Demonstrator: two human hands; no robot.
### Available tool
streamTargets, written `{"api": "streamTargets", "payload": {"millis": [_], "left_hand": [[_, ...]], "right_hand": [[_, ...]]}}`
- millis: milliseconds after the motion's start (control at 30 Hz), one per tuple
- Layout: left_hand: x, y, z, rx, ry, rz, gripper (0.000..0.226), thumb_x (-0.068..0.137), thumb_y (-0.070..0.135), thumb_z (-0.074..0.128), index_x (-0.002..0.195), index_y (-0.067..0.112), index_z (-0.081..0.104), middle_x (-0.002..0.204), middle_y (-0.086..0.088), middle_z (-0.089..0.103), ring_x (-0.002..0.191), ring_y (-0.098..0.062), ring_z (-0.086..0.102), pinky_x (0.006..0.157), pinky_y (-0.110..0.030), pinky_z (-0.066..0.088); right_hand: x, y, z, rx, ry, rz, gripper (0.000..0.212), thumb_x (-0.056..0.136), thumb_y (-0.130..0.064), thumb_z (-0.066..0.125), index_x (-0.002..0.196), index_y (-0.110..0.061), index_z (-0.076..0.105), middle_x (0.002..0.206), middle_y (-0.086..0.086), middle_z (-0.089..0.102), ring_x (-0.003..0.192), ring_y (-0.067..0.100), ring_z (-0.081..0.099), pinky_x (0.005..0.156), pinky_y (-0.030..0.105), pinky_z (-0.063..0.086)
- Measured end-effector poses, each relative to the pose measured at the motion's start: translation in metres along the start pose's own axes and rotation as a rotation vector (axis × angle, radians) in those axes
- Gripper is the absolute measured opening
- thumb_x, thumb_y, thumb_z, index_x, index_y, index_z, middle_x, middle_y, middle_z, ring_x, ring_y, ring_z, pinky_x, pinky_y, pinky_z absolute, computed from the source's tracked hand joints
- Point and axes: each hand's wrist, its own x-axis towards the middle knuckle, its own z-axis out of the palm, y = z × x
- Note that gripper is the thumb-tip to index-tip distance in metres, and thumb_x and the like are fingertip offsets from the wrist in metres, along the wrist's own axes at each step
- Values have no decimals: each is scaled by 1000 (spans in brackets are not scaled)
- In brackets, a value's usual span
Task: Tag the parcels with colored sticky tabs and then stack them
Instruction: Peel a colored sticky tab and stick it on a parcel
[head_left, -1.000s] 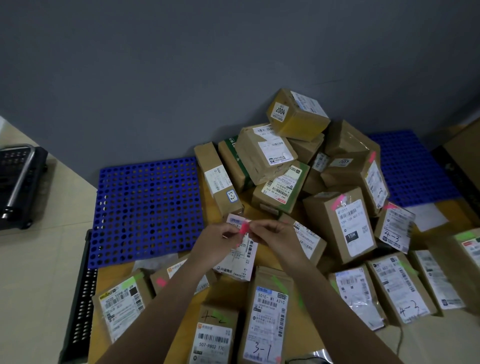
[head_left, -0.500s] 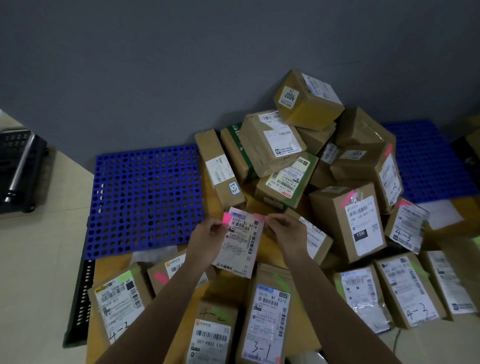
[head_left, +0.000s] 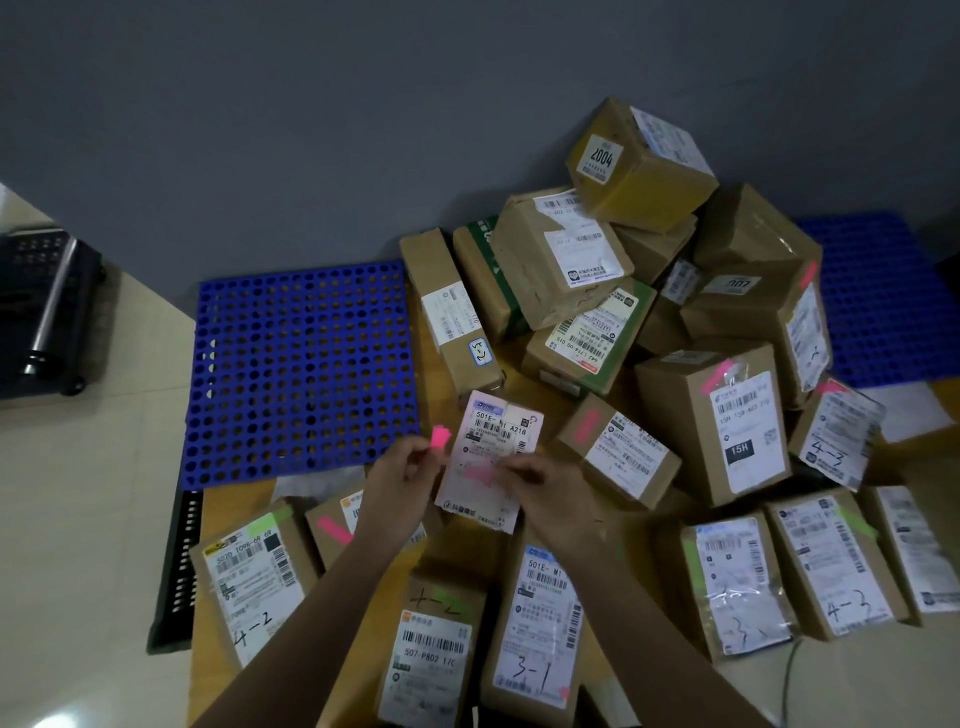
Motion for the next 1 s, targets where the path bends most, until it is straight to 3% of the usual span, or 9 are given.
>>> {"api": "streamTargets", "payload": {"millis": [133,267,367,500,600,700,833,1000], "left_hand": [[-16,-11,-2,-35,14,59,10,95,22,55,86,18,58,87,5,70,82,-9,65,67,-22,50],[-25,-20,3,19,-50,153,17,97,29,51,94,16,60,90,10,68,81,-1,62,65,-16,47],[-27,-33,9,160,-25,332,26,94,42,44,94,20,59,90,10,61,86,-11,61,71,-33,50],[-29,-37,10,307,14,481,19,93,39,40,95,25,53,83,-2,58,70,-20,56,62,-36,49],[-30,-35,9,473,71,648,13,92,28,43,96,21,53,84,-3,64,74,-21,56,69,-32,45],[-28,-35,6,597,108,770,17,90,25,44,93,17,58,91,-4,69,87,-18,55,79,-28,36],[-27,-38,2,651,93,755,24,91,28,42,89,16,62,97,-7,69,91,-24,64,88,-30,35],[-28,-31,0,589,90,757,24,90,29,44,88,15,64,100,-8,68,100,-18,48,95,-31,34]], "right_hand": [[-12,21,20,-94,87,-74,4,83,-13,73,82,-17,73,84,-11,68,84,5,67,72,20,55],[-14,28,33,-208,199,-105,6,82,-18,73,79,-23,71,81,-11,71,76,4,66,70,26,55],[-14,30,38,-249,255,-118,5,80,-22,73,77,-25,71,76,-11,71,71,5,66,67,29,55],[-13,32,43,-275,297,-151,9,79,-24,75,77,-21,67,76,-8,68,70,8,64,66,31,54],[-8,29,37,-317,264,-102,26,76,-25,78,89,-18,56,94,1,58,77,14,56,66,31,48],[-2,20,24,-417,182,-58,39,73,-33,80,92,-20,49,97,-1,57,82,14,56,60,24,43],[5,10,8,-494,65,-13,36,74,-27,82,93,-13,55,88,-6,56,82,13,56,50,17,36],[7,3,6,-556,31,-16,38,72,-33,83,89,-13,55,89,-5,57,84,13,58,49,14,33]]}}
